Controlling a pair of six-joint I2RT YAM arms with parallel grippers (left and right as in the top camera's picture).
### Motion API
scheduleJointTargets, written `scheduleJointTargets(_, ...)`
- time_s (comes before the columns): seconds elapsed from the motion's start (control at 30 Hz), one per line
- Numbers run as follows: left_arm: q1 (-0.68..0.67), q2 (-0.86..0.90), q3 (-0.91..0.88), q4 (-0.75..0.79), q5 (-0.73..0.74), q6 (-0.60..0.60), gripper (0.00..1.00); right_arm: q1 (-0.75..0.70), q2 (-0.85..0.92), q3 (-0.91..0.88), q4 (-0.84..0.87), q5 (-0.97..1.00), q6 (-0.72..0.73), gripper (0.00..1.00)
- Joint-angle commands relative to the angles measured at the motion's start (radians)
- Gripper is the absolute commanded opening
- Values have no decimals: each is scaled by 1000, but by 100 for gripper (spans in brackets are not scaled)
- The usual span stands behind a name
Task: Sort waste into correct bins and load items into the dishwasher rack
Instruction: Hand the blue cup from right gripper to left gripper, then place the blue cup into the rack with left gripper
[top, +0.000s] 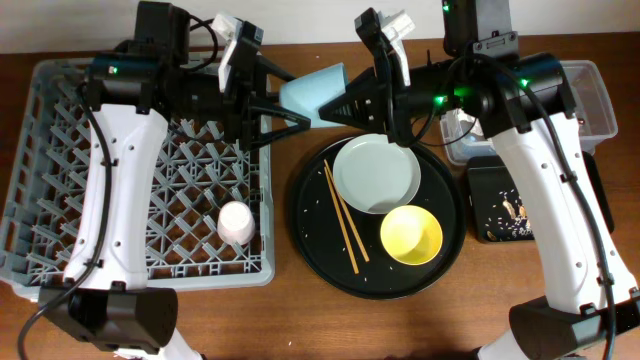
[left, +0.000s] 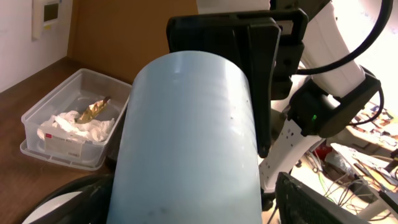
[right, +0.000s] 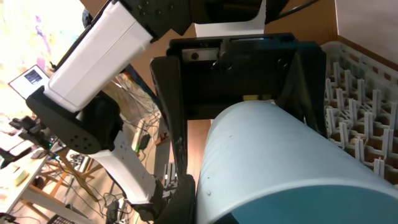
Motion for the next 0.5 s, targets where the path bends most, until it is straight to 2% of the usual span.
scheduleJointTargets(0.0, 2, 8, 11, -2, 32, 13, 78, -10, -8, 1, 2, 18, 8, 4)
scheduleJointTargets(0.13, 2, 8, 11, 2, 48, 13, 79, 13, -7, 1, 5, 19, 4, 4)
scheduleJointTargets(0.27, 2, 8, 11, 2, 50, 13, 67, 30, -7, 1, 19, 40, 5, 4)
scheduleJointTargets(0.33, 2, 8, 11, 2, 50, 13, 66, 29, -7, 1, 21, 40, 5, 20)
scheduleJointTargets(0.37, 2, 8, 11, 2, 48, 13, 66, 28, -7, 1, 21, 40, 5, 38)
scheduleJointTargets(0.4, 2, 8, 11, 2, 46, 13, 66, 28, -7, 1, 21, 41, 5, 52)
scheduleJointTargets(0.47, 8, 8, 11, 2, 23, 12, 66, 7, -9, 1, 16, 63, 8, 61)
